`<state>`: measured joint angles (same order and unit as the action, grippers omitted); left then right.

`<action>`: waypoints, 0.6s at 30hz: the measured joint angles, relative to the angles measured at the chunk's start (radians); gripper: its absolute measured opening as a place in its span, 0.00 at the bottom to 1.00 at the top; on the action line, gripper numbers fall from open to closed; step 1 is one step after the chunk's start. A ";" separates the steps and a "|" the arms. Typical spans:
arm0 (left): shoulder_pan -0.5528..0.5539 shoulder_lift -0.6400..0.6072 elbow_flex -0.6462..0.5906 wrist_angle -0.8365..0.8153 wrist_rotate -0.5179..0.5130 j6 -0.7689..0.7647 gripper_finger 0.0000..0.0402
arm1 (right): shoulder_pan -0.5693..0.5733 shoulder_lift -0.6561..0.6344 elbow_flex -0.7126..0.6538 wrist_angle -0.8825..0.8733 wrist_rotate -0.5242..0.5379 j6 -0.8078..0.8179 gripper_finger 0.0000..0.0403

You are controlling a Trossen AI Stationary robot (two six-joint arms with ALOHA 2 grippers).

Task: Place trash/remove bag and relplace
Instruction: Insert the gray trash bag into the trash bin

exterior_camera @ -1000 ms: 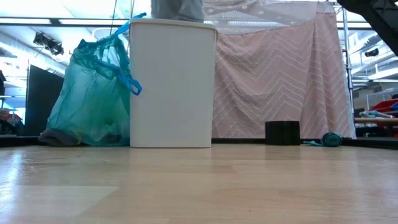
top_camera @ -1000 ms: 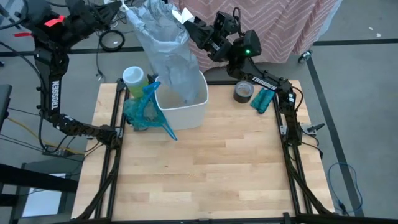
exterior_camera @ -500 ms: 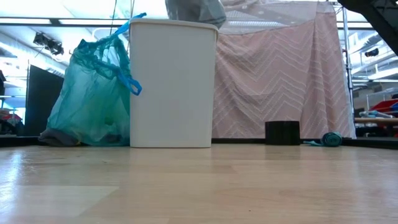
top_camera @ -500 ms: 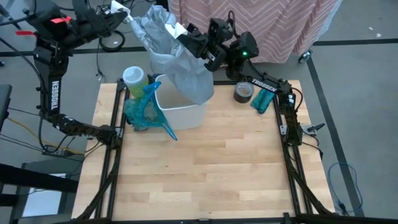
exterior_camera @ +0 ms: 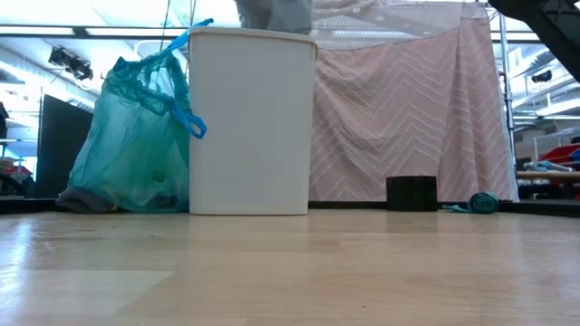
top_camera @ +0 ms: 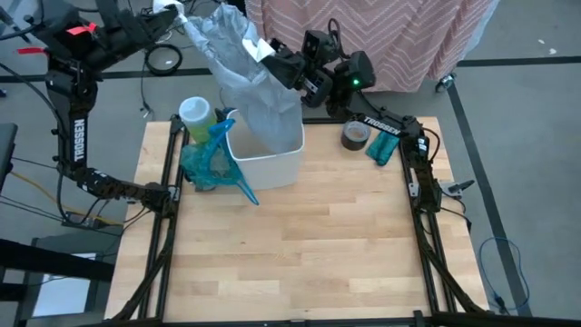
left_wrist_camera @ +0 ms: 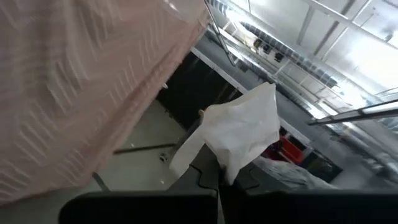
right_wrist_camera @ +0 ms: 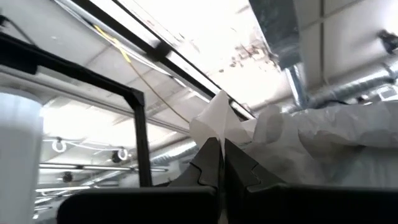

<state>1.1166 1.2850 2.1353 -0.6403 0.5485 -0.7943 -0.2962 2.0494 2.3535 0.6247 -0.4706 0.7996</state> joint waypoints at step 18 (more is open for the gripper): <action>0.101 -0.023 0.000 -0.179 0.021 0.122 0.01 | -0.056 0.060 -0.042 -0.007 -0.167 0.092 0.00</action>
<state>1.2177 1.2622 2.1357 -0.8198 0.5697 -0.6721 -0.3527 2.1089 2.3119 0.6177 -0.6373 0.8912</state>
